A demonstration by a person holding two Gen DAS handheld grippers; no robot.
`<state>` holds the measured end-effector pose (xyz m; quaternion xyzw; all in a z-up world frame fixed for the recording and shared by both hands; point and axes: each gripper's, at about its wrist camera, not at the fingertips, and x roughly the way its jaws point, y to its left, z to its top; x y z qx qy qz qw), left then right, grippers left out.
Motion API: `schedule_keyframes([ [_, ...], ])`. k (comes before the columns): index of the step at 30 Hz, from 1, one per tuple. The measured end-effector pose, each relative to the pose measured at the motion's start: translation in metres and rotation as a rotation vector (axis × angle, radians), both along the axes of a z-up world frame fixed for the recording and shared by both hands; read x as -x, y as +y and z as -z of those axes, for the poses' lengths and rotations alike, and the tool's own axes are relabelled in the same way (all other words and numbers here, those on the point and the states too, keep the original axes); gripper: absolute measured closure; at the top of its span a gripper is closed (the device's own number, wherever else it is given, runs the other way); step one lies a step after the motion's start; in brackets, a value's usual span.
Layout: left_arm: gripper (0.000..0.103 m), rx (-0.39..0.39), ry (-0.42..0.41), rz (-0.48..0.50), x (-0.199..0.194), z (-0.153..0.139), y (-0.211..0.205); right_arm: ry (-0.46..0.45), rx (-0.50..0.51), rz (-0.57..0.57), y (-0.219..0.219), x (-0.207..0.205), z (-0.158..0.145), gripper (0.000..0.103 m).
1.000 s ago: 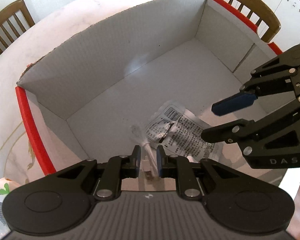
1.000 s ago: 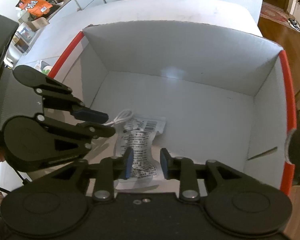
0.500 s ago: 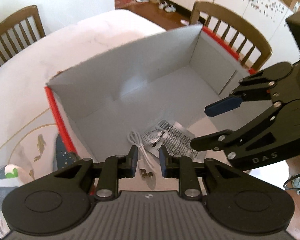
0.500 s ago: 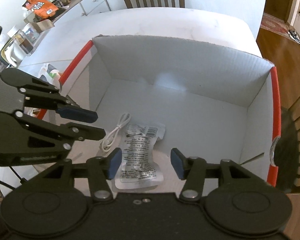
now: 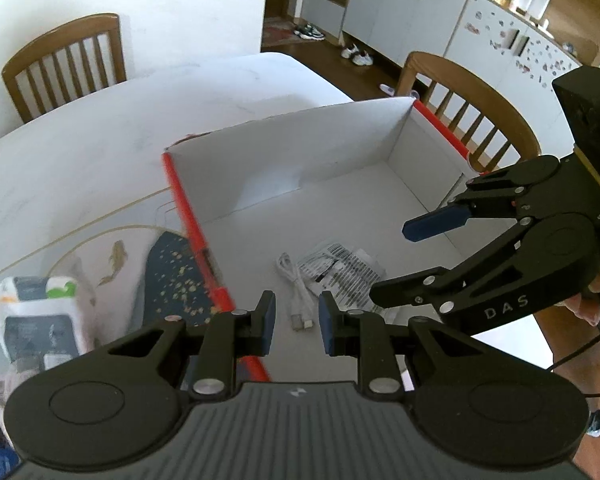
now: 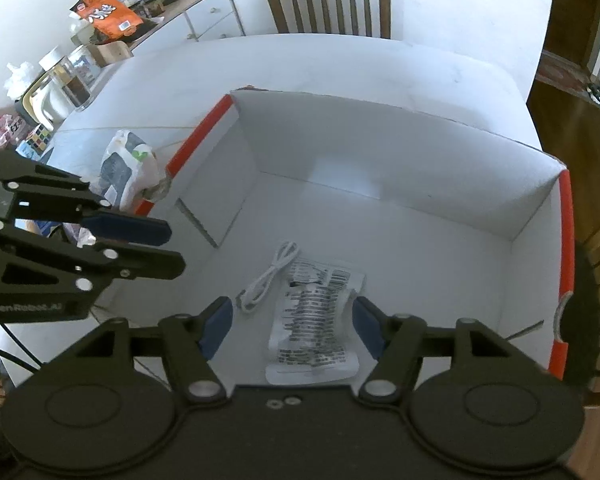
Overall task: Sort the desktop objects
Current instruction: 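Withdraw both grippers from the shoebox back toward the snack pile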
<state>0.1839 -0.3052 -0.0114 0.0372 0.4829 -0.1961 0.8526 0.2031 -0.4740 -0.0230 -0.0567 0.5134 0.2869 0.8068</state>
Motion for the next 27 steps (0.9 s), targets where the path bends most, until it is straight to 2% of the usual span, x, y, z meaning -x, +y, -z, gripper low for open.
schedule_keyframes([
  [5,0.081,0.053,-0.021,-0.014,0.014,-0.009,0.019,-0.013,-0.011,-0.014,0.008,0.007,-0.006,0.026],
  [6,0.076,0.053,-0.028,-0.018,0.017,-0.011,0.02,-0.017,-0.009,-0.017,0.011,0.008,-0.007,0.025],
  [9,0.035,0.056,-0.06,-0.014,0.028,-0.02,0.028,-0.037,-0.01,-0.028,0.018,0.013,-0.013,0.023],
  [24,0.033,0.087,-0.121,-0.066,0.063,-0.036,0.106,-0.109,-0.042,-0.027,0.071,0.038,-0.044,0.015],
  [27,0.029,0.089,-0.121,-0.078,0.069,-0.035,0.127,-0.113,-0.05,-0.032,0.088,0.042,-0.046,0.013],
])
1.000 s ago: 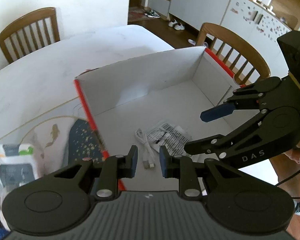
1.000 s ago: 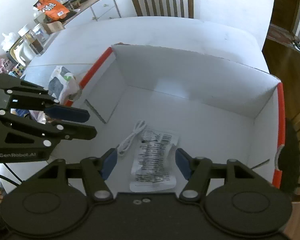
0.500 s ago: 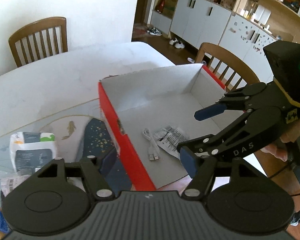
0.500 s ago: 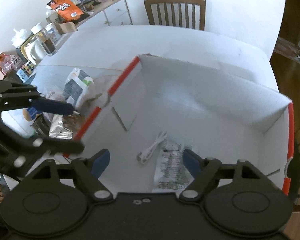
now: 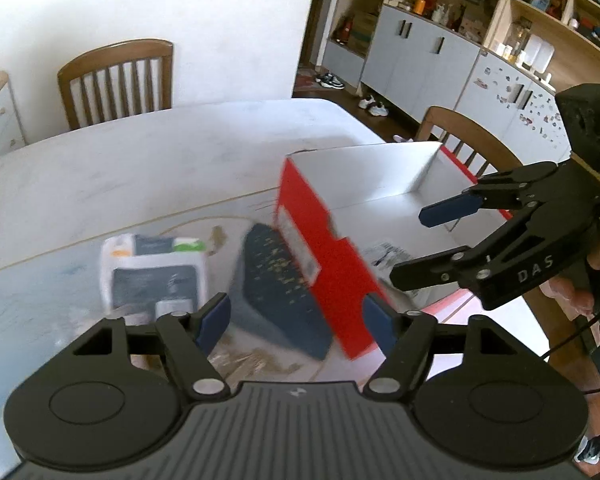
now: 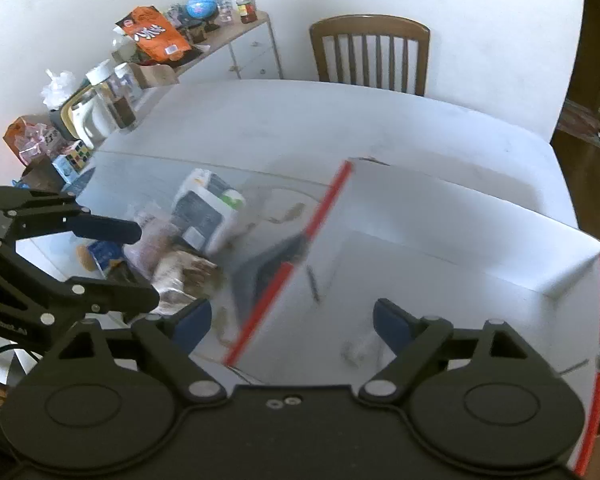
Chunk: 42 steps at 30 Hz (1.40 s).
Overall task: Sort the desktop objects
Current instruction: 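Withdraw both grippers from the shoebox back toward the snack pile, then grasp the silver ZHOUSHI bag with the right gripper while the left gripper grasps the yellow plush toy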
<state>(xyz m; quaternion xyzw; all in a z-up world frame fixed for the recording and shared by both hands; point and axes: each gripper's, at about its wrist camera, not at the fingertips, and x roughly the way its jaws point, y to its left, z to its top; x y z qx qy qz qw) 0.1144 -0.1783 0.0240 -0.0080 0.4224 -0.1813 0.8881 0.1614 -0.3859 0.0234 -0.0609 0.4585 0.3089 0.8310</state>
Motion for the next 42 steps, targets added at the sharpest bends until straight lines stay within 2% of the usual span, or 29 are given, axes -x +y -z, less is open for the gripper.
schedule_keyframes([
  [3,0.028,0.01,0.008,-0.01,0.006,0.003,0.022,-0.002,-0.01,-0.009,0.018,0.004,-0.002,0.012],
  [6,0.018,0.01,0.007,-0.036,0.013,0.006,0.043,-0.009,-0.019,-0.022,0.037,0.009,-0.004,0.011],
  [9,0.014,0.003,-0.002,-0.055,0.02,0.008,0.063,-0.011,-0.022,-0.025,0.055,0.013,-0.004,0.01],
  [12,0.0,-0.007,-0.011,-0.08,0.027,0.01,0.084,-0.005,-0.026,-0.026,0.07,0.015,-0.001,0.01],
  [28,0.0,-0.005,0.029,-0.175,0.046,0.036,0.178,0.035,-0.004,0.01,0.122,0.022,0.024,0.01],
  [42,0.0,-0.068,0.078,-0.18,0.042,0.072,0.215,0.066,0.025,0.057,0.14,0.013,0.054,0.01],
])
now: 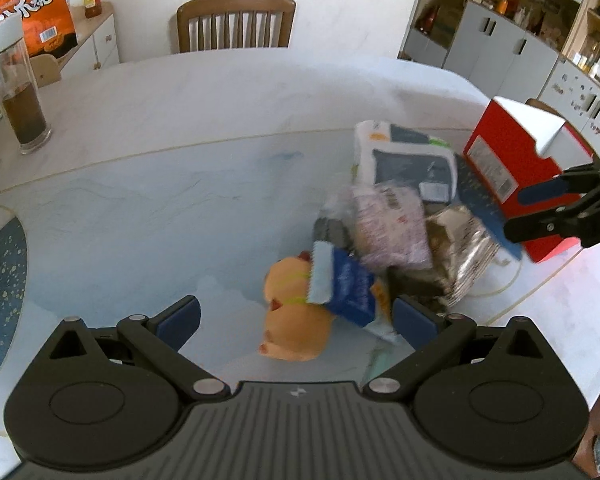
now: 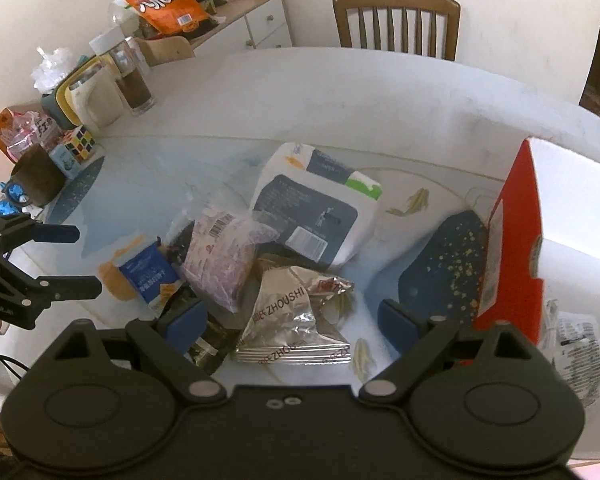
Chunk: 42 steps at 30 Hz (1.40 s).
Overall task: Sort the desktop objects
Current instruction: 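Grasp the silver ZHOUSHI bag with the right gripper while the left gripper grasps the yellow plush toy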
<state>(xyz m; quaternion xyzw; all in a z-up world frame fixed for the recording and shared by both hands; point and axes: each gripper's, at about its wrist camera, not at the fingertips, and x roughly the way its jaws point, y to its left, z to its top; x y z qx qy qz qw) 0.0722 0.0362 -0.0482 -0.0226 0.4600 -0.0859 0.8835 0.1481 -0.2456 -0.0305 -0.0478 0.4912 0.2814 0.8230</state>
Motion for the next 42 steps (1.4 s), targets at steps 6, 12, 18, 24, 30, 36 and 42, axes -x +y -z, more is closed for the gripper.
schedule_keyframes([
  [6,0.0,-0.007,0.028,0.007,-0.005,0.016,0.009,0.013,-0.002,0.013,0.011,-0.006,0.01,0.01],
  [12,0.001,-0.013,0.033,0.019,-0.006,0.027,0.01,0.03,0.014,0.011,0.023,-0.01,0.024,0.01],
  [18,0.006,-0.012,0.029,0.038,-0.011,0.033,0.008,0.046,0.039,0.025,0.026,-0.014,0.037,0.013],
  [24,0.014,-0.011,0.032,0.061,-0.016,0.04,0.003,0.059,0.049,0.03,0.026,-0.016,0.045,0.016],
  [30,0.039,-0.003,0.037,0.072,-0.018,0.046,0.0,0.071,0.057,0.033,0.029,-0.017,0.051,0.026],
  [36,0.057,0.023,0.034,0.081,-0.017,0.048,-0.001,0.086,0.058,0.032,0.031,-0.017,0.054,0.036],
  [42,0.06,0.036,0.033,0.063,-0.016,0.047,-0.002,0.082,0.067,0.022,0.032,-0.017,0.053,0.045],
])
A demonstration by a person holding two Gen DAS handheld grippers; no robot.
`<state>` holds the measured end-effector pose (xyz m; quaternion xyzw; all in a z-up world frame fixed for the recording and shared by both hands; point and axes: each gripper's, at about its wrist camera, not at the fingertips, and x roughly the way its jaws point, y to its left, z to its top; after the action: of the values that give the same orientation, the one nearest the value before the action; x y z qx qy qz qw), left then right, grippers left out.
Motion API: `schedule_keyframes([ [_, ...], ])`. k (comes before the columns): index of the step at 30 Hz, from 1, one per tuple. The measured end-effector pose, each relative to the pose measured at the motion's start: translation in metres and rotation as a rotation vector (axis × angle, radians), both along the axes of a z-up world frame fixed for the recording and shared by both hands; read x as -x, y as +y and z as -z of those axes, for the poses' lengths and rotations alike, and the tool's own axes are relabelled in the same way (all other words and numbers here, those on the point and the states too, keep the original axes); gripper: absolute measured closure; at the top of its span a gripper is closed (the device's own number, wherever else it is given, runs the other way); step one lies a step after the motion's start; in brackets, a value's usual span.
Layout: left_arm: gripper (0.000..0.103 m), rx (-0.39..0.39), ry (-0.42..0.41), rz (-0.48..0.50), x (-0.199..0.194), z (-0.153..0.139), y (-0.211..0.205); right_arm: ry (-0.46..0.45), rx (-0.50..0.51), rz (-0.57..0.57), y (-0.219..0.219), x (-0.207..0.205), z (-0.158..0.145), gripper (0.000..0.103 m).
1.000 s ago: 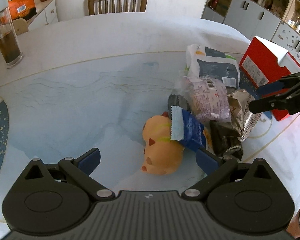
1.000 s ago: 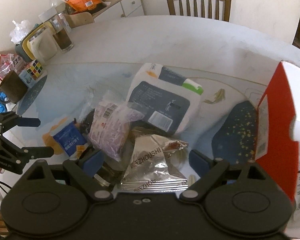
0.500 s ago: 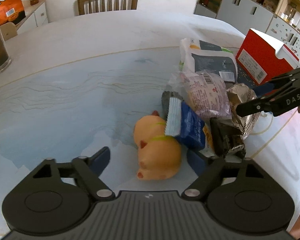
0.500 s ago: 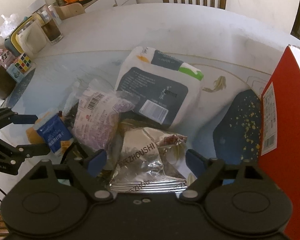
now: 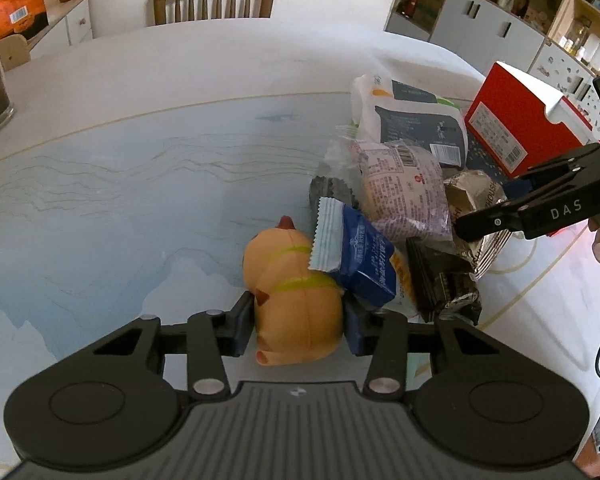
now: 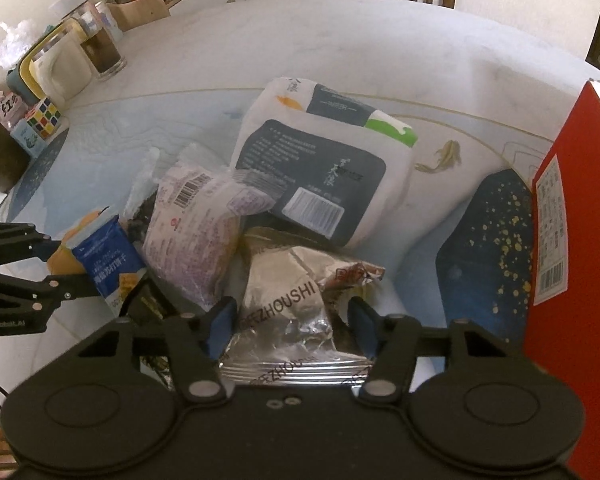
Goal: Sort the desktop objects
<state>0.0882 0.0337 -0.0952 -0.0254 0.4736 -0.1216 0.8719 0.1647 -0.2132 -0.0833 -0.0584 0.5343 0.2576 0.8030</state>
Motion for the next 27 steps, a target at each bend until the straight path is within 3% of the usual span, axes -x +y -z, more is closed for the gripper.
schedule_keyframes([
  [12,0.061,0.035,0.001,-0.054,0.013,-0.005,0.014,-0.001,-0.004,-0.005,-0.001,0.002,-0.003,0.053],
  [27,0.061,0.056,-0.032,-0.097,0.038,-0.03,0.026,-0.036,-0.026,0.01,-0.013,0.015,-0.028,0.054],
])
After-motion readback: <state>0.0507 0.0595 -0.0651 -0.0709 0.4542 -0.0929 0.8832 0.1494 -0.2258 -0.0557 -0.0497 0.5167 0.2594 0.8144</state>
